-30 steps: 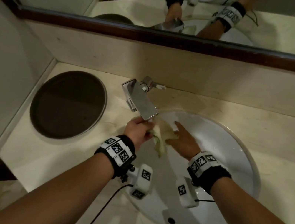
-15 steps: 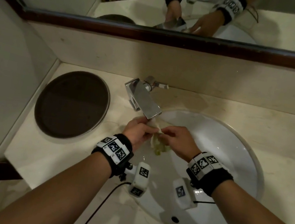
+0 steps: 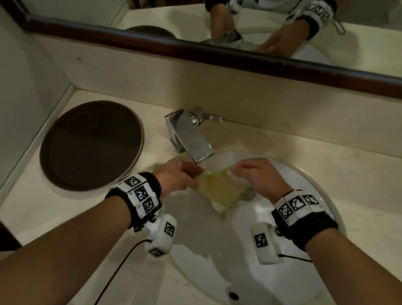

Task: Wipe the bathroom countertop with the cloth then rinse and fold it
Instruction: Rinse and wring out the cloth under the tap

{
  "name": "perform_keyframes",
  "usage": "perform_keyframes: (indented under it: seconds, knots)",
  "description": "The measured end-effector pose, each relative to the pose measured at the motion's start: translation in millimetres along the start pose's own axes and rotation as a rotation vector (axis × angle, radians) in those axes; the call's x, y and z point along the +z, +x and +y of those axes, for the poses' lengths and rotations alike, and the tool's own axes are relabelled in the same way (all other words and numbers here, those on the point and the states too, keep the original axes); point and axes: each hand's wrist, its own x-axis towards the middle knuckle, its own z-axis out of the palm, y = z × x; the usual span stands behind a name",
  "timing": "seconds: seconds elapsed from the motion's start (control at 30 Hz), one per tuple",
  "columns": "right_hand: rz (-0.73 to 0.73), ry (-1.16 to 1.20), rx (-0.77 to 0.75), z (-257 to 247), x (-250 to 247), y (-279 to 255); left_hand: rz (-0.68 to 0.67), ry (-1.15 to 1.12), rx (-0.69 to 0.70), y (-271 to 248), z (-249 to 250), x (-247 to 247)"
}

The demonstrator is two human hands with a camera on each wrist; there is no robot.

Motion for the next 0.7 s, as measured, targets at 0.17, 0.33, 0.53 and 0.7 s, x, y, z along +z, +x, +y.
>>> perform_keyframes:
  seconds: [0.17,0.33,0.53,0.7]
  knots:
    - [-0.041,0.165,-0.036,-15.4,20.7,-4.6,0.255,0.640,0.107,2.7,-3.1,8.2]
    - [0.054,0.706,0.193,-15.7,35.5,15.2,0.280,0.319,-0.100,13.4,-32.6,25.5]
    - [0.047,0.859,0.280,-15.1,49.4,22.8,0.094,-0.155,-0.163,10.9,-40.5,42.0]
    - [0.069,0.693,0.280,-2.9,46.6,26.9,0.234,-0.136,-0.056,27.5,-41.6,41.0]
